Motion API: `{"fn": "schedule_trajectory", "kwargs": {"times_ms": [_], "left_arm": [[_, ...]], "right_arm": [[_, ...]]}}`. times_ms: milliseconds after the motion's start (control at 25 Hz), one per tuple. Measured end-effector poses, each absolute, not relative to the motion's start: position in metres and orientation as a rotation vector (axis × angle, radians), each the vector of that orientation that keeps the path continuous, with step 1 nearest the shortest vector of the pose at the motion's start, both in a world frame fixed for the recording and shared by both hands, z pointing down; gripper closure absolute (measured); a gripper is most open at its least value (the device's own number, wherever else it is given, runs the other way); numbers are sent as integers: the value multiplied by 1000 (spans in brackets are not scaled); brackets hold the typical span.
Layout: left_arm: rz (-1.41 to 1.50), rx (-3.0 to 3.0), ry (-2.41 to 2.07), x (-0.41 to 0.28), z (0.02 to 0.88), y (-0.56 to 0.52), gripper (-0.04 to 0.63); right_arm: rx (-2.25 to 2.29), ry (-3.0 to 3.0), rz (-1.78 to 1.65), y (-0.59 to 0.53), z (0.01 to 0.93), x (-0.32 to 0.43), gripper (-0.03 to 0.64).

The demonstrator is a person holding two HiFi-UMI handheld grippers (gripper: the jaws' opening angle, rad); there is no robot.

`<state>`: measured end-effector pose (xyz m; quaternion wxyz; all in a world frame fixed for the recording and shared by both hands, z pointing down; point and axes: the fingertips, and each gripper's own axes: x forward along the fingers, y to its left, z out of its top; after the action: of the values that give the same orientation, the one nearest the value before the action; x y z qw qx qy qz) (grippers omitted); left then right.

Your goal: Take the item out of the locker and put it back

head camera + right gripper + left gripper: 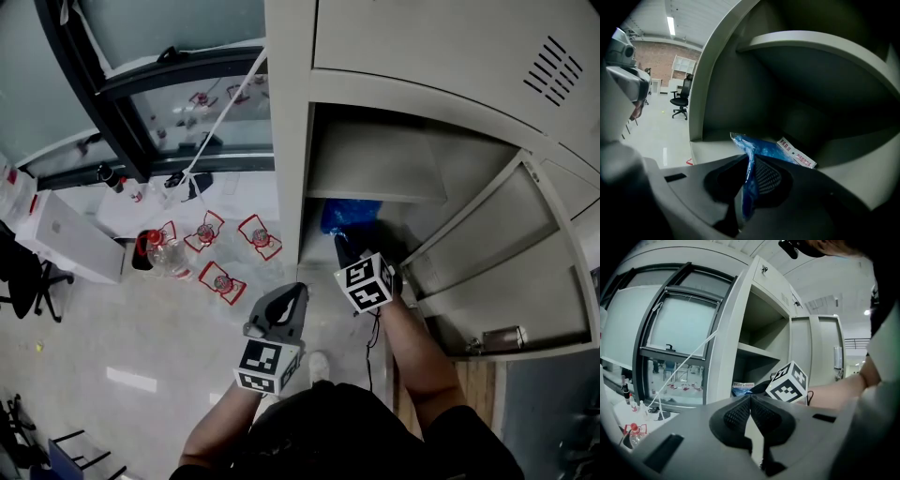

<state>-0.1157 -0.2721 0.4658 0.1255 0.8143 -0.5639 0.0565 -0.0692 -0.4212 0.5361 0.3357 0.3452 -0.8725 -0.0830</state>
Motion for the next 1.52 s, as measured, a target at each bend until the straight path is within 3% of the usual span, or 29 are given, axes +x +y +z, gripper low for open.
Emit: {"fn": "schedule_trajectory", "kwargs": {"times_ms": [1520], "left_arm": [[170,2552,-1412,-158,447,-109,591]], "right_arm": [[1281,-2435,52,-183,461,-67,588]]}}
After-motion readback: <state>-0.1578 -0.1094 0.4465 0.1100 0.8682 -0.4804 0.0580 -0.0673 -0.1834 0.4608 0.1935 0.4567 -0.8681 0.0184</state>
